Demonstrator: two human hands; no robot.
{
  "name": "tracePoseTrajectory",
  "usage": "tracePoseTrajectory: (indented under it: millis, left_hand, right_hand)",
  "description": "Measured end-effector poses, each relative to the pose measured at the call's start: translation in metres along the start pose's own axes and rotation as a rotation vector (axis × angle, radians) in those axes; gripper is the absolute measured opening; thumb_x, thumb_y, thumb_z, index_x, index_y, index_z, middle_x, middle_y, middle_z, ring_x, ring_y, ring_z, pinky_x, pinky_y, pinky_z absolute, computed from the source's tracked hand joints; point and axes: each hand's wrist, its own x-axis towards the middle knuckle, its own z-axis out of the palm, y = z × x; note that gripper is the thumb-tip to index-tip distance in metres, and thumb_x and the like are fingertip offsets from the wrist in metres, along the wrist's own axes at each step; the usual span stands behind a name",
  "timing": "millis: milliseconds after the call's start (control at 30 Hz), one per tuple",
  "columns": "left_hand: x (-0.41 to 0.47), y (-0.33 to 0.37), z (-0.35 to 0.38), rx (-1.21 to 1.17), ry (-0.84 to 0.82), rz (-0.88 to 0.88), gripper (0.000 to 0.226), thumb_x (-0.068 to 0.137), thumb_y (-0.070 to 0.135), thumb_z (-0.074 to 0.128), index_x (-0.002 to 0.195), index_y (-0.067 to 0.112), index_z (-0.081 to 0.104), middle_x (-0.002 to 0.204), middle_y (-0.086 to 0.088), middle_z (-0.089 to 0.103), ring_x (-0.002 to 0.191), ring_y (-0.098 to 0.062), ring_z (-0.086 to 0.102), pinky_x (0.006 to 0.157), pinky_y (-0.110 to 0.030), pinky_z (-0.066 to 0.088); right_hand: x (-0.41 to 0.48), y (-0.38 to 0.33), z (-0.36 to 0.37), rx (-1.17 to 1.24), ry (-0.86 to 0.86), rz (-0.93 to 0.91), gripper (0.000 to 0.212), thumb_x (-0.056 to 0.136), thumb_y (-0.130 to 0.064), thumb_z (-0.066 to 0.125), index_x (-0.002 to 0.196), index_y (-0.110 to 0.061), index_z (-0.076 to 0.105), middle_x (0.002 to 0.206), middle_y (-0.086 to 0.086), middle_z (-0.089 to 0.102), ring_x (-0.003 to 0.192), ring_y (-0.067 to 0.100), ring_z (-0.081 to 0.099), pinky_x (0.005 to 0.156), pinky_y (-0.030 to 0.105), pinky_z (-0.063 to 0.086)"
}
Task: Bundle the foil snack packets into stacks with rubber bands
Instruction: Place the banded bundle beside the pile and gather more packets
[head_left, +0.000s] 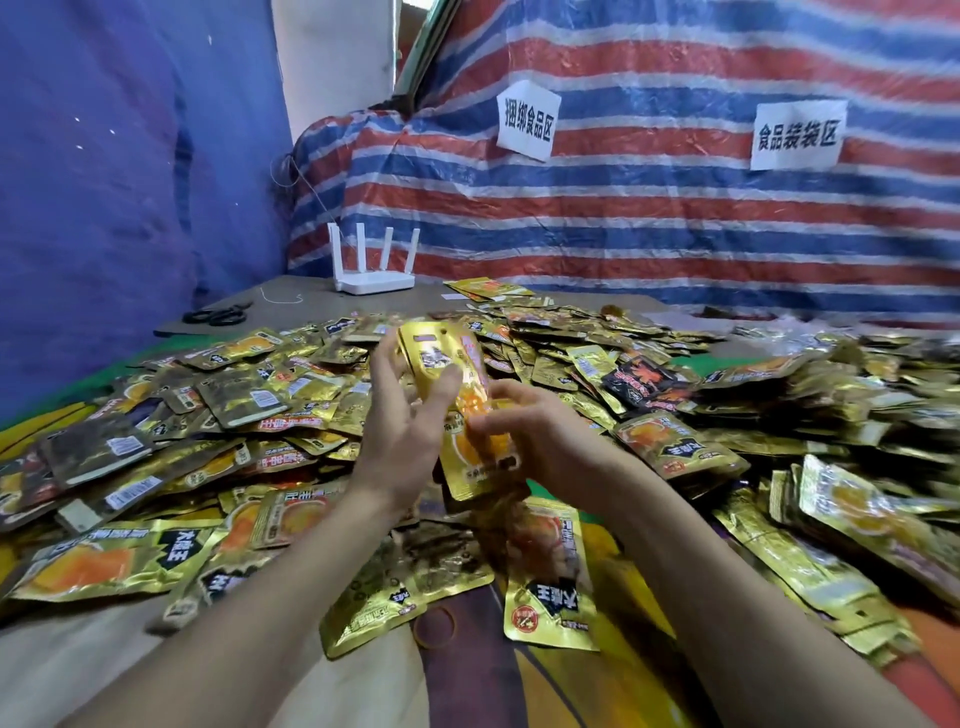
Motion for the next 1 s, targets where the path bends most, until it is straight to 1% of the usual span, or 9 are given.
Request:
tracePoseTrajectory:
  millis: [67, 167, 300, 400, 467, 567, 767, 833, 1000]
  left_hand:
    - [-0.004, -0.003, 0.004, 0.123, -0.026, 0.022, 0.071, 0.082, 0.058, 0.057, 0.144, 0.034, 0.031, 0.131, 0.001, 0.058, 0.113, -0.012, 0.062, 0.094, -0.032, 0.054]
    - [-0.008, -0.006, 0.009, 0.209, -0.102, 0.025, 0.081, 0.081, 0.058, 0.058, 0.151, 0.032, 0.026, 0.137, 0.004, 0.055, 0.121, -0.014, 0.058, 0.103, -0.044, 0.050]
    - [-0.011, -0.005, 0.012, 0.261, -0.179, 0.056, 0.091, 0.077, 0.067, 0.059, 0.155, 0.036, 0.024, 0.155, 0.011, 0.037, 0.132, -0.007, 0.046, 0.104, -0.036, 0.041]
    - [-0.013, -0.006, 0.012, 0.277, -0.236, 0.113, 0.083, 0.074, 0.071, 0.056, 0.149, 0.044, 0.030, 0.139, 0.037, 0.039, 0.126, 0.015, 0.042, 0.098, -0.026, 0.039]
    - [-0.014, -0.007, 0.013, 0.326, -0.271, 0.150, 0.072, 0.079, 0.064, 0.059, 0.145, 0.054, 0.031, 0.133, 0.047, 0.032, 0.126, 0.018, 0.040, 0.098, -0.026, 0.039]
    - [-0.016, -0.006, 0.016, 0.371, -0.316, 0.196, 0.063, 0.078, 0.065, 0.056, 0.136, 0.065, 0.030, 0.141, 0.034, 0.037, 0.132, 0.003, 0.044, 0.101, -0.030, 0.039]
    - [-0.018, -0.005, 0.018, 0.401, -0.342, 0.238, 0.061, 0.078, 0.067, 0.051, 0.136, 0.051, 0.043, 0.141, 0.020, 0.047, 0.128, 0.001, 0.046, 0.103, -0.028, 0.038]
    - [-0.018, -0.005, 0.018, 0.409, -0.346, 0.238, 0.057, 0.078, 0.068, 0.050, 0.132, 0.051, 0.047, 0.137, 0.018, 0.050, 0.127, 0.001, 0.046, 0.103, -0.027, 0.038]
    - [-0.016, -0.008, 0.017, 0.431, -0.347, 0.224, 0.048, 0.083, 0.059, 0.055, 0.129, 0.047, 0.050, 0.128, 0.027, 0.049, 0.121, 0.011, 0.045, 0.095, -0.016, 0.036]
  right_hand:
    - [0.000, -0.008, -0.002, -0.120, 0.177, -0.030, 0.025, 0.087, -0.009, 0.070, 0.110, -0.014, 0.060, 0.093, 0.009, 0.074, 0.079, 0.025, 0.073, 0.067, 0.037, 0.057]
    - [-0.004, -0.022, -0.007, -0.340, 0.376, -0.027, 0.030, 0.081, -0.015, 0.074, 0.107, -0.021, 0.059, 0.100, 0.010, 0.074, 0.086, 0.028, 0.075, 0.079, 0.048, 0.062]
    - [-0.020, -0.046, -0.029, -0.630, 0.525, -0.012, 0.040, 0.076, -0.017, 0.074, 0.112, -0.022, 0.056, 0.093, 0.005, 0.070, 0.075, 0.025, 0.073, 0.064, 0.042, 0.063]
    - [-0.040, -0.062, -0.052, -0.875, 0.618, 0.061, 0.030, 0.075, -0.023, 0.066, 0.104, -0.022, 0.058, 0.091, 0.007, 0.072, 0.082, 0.031, 0.071, 0.077, 0.047, 0.061]
    - [-0.052, -0.069, -0.064, -0.977, 0.694, 0.145, 0.038, 0.069, -0.030, 0.060, 0.104, -0.016, 0.057, 0.090, 0.009, 0.070, 0.084, 0.033, 0.070, 0.081, 0.050, 0.060]
    - [-0.062, -0.072, -0.083, -1.120, 0.809, 0.253, 0.043, 0.072, -0.029, 0.055, 0.111, -0.010, 0.051, 0.091, 0.007, 0.063, 0.089, 0.031, 0.065, 0.083, 0.045, 0.056]
    - [-0.062, -0.059, -0.108, -1.301, 0.851, 0.408, 0.028, 0.083, -0.027, 0.062, 0.103, -0.013, 0.050, 0.107, 0.011, 0.061, 0.100, 0.033, 0.058, 0.082, 0.040, 0.042]
    - [-0.059, -0.052, -0.110, -1.384, 0.892, 0.427, 0.028, 0.085, -0.031, 0.063, 0.105, -0.015, 0.050, 0.123, 0.019, 0.058, 0.116, 0.038, 0.054, 0.093, 0.047, 0.041]
    - [-0.057, -0.044, -0.107, -1.452, 0.889, 0.498, 0.022, 0.086, -0.025, 0.057, 0.074, -0.015, 0.041, 0.121, 0.019, 0.061, 0.123, 0.039, 0.047, 0.107, 0.056, 0.029]
